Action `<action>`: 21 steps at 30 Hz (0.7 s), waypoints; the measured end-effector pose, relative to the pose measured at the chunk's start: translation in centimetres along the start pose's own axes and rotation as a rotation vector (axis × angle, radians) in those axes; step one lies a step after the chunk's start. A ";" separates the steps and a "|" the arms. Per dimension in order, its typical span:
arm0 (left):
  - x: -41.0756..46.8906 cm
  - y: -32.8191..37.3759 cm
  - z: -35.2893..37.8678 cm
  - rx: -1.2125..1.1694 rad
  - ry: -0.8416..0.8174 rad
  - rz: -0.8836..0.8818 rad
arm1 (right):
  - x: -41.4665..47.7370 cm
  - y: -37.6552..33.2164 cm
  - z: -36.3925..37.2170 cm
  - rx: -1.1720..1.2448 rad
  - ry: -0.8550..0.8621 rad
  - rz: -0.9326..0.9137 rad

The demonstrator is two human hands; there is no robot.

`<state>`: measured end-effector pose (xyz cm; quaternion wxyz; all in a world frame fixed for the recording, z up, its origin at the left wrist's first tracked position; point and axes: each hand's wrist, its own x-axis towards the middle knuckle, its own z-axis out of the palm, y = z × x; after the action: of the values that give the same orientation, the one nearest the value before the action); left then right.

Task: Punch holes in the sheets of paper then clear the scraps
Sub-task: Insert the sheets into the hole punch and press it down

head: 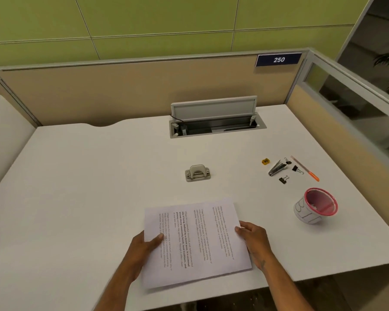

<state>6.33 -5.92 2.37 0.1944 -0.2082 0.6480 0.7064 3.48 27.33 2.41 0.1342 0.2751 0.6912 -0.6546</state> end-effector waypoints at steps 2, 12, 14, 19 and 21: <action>1.1 0.2 0.2 0.061 0.082 0.040 | 0.8 -0.2 0.2 -0.012 0.026 -0.007; 5.3 1.9 2.7 0.330 0.462 0.180 | 4.7 -2.1 1.8 -0.087 0.117 -0.026; 5.8 2.7 3.1 0.331 0.469 0.188 | 5.4 -2.7 1.9 -0.098 0.122 -0.036; 7.1 3.9 3.9 0.348 0.501 0.152 | 7.6 -4.0 1.7 -0.138 0.114 -0.054; 7.3 4.2 4.3 0.354 0.512 0.133 | 8.2 -4.2 1.5 -0.158 0.107 -0.052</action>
<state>-2.29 -1.95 2.19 0.0113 -0.2993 0.8011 0.5182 -5.84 27.53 1.29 0.1012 0.2802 0.7539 -0.5855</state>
